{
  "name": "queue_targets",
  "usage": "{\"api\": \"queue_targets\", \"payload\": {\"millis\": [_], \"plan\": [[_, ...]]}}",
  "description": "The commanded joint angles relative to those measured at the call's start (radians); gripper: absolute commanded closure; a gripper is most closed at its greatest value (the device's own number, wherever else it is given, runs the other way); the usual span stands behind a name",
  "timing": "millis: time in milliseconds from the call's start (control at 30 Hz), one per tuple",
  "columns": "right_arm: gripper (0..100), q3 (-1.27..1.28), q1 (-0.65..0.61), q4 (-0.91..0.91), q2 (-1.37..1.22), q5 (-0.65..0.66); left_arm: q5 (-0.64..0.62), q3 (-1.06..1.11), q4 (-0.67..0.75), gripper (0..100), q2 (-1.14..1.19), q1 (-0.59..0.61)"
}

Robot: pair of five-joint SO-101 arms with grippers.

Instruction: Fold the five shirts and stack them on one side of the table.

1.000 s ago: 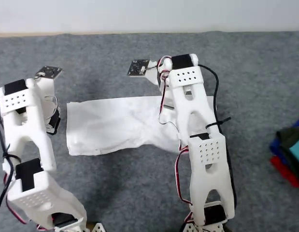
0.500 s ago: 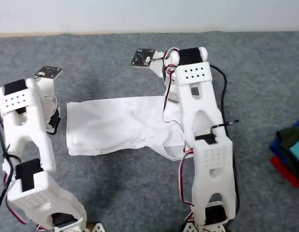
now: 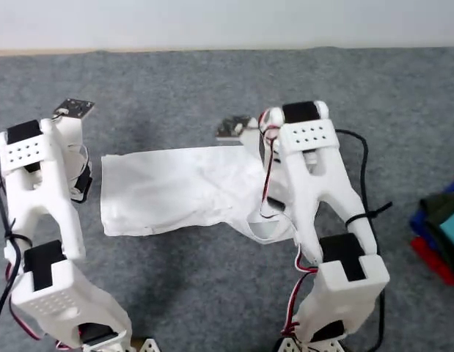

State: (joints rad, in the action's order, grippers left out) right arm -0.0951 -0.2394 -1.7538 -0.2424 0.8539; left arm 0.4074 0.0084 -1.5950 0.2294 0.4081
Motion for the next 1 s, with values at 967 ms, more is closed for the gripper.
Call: {"api": "queue_targets", "payload": {"millis": [967], "plan": [[79.0, 0.138, 0.074, 0.243, 0.022, -0.025, 0.003, -0.008, 0.034, 100, -0.068, -0.02]]}}
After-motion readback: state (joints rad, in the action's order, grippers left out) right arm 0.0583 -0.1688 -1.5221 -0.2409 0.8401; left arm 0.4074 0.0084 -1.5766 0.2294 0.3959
